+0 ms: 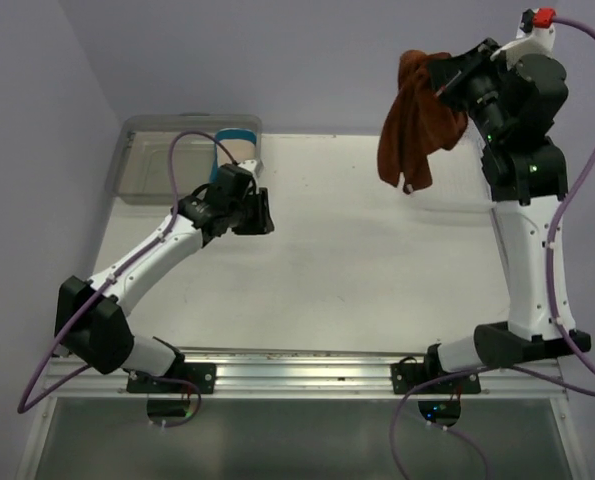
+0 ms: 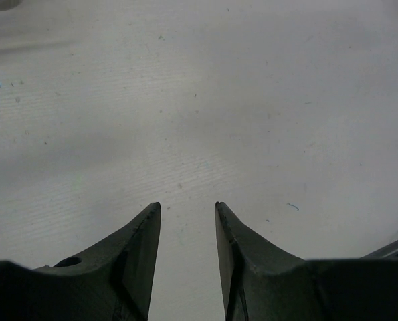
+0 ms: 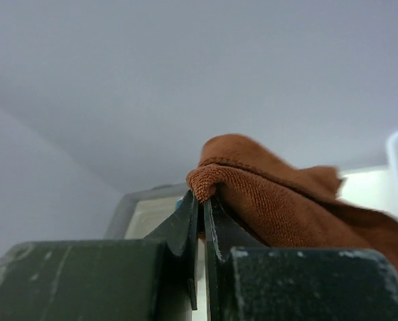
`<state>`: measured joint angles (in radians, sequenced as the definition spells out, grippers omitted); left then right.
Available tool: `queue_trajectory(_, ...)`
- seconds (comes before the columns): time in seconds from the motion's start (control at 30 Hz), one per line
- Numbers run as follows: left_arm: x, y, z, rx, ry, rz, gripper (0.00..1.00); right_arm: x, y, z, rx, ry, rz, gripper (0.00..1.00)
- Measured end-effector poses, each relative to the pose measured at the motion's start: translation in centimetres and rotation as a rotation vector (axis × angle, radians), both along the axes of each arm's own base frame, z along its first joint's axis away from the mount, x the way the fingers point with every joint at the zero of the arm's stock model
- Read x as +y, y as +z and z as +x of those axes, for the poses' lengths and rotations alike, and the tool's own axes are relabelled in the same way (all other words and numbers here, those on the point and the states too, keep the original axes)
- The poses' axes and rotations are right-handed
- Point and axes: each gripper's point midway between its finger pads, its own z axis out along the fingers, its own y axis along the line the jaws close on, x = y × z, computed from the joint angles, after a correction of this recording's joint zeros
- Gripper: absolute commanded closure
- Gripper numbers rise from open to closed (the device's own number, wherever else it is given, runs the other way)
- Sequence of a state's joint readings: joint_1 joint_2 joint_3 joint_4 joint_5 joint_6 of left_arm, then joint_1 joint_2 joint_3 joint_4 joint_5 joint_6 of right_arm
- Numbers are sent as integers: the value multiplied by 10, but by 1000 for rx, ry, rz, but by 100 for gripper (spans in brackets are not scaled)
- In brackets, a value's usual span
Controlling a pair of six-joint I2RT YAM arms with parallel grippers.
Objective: Roll the towels
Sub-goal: Move the towel to the center of the board
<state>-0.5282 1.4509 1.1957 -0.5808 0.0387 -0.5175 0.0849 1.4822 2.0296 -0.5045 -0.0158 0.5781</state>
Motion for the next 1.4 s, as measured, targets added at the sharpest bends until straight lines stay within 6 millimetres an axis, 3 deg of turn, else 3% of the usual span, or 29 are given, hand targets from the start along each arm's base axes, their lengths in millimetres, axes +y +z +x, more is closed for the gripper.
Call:
queue_trajectory(0.07,2,10,-1,-20,7,-19,56,27,21,-32,-48,88,-6,100)
queue_trajectory(0.17,16,21,1,-44,42,-37,56,43,39,-71,-98,162,-3,100)
queue_trajectory(0.23,31,28,6,-59,82,-48,56,48,37,-89,-108,198,0,100)
queue_trajectory(0.3,49,35,13,-76,132,-58,55,53,12,-104,-68,235,3,100)
queue_trajectory(0.37,68,41,20,-93,186,-60,55,58,-33,-113,10,261,2,97)
queue_trajectory(0.4,76,43,22,-99,208,-56,55,61,-61,-115,61,272,3,85)
queue_trajectory(0.43,82,43,23,-101,222,-49,55,64,-95,-117,128,281,7,57)
queue_trajectory(0.47,84,43,24,-101,228,-46,55,67,-132,-119,209,293,9,50)
queue_trajectory(0.5,85,42,23,-97,229,-43,55,71,-167,-118,278,303,-5,46)
queue_trajectory(0.63,83,35,20,-73,210,-27,55,71,-337,-135,718,298,-80,38)
queue_trajectory(0.7,81,29,17,-56,202,-4,54,57,-389,-160,890,258,-128,34)
queue_trajectory(0.73,76,26,13,-48,191,11,55,50,-398,-171,929,241,-147,34)
queue_trajectory(0.8,57,20,-1,-39,144,28,59,40,-392,-178,913,207,-170,34)
queue_trajectory(0.87,34,6,-25,-11,77,29,61,33,-372,-177,834,179,-182,34)
queue_trajectory(0.97,15,-28,-72,87,15,36,62,29,-347,-173,750,159,-187,34)
queue_trajectory(1.1,25,-83,-123,247,60,63,56,30,-349,-169,759,159,-196,34)
queue_trajectory(1.2,36,-115,-149,350,118,91,44,30,-364,-168,804,161,-208,34)
queue_trajectory(1.3,39,-131,-166,411,170,89,43,29,-368,-170,819,162,-214,34)
queue_trajectory(1.4,33,-135,-171,422,203,43,42,29,-368,-170,818,162,-215,34)
